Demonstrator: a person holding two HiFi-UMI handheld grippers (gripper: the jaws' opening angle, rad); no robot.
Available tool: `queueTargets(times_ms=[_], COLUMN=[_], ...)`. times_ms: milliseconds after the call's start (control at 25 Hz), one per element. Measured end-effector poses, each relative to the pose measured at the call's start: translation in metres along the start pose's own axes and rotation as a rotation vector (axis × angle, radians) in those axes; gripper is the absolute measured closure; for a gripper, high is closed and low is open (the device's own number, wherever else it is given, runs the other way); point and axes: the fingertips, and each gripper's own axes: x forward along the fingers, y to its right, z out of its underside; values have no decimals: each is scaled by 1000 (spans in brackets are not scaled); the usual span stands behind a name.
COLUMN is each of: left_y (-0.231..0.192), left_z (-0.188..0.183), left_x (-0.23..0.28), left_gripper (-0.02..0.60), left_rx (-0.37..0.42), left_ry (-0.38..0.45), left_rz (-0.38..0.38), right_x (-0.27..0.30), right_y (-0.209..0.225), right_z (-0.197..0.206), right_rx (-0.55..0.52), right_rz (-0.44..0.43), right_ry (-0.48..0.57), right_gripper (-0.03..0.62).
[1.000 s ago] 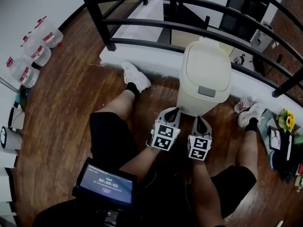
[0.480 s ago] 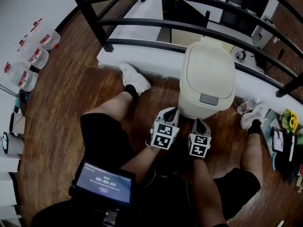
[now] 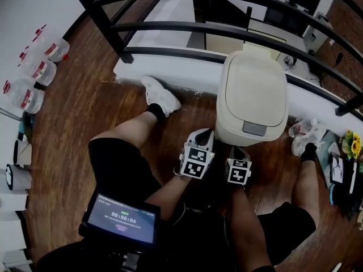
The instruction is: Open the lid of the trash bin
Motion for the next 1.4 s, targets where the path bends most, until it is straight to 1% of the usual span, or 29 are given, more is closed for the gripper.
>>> queueTargets(times_ms=[160,320,520,720,840,1000,1240,1400], left_y=[0,-6,-19,-13,-15,-19,-15,-17], left_z=[1,8,10,16,19,20,23,28], left_x=[8,16,20,23,24,24,26,27], left_gripper=[583,583,583,583,583,583,583,583], left_rx=[10,38,-21,11,5,-13,-11,-14], left_ry=[-11,-51,-55,-63,-76,-74,-81,-86], left_rz=[18,25,1,15,18,16,30,29], right_x=[13,25,38,48,54,58,66,67], right_y=[0,3,11,23,22,19,14,12], right_z=[5,11,23,24,20,24,29,33], right_rx=[6,17,26,57,72,134,86,52], right_rz=[-4,1,32,51,49,50,31,50], right_ry=[-38,-64,-93,-64,-66,-80,-105,-131], right_gripper=[589,589,589,589,589,589,589,589])
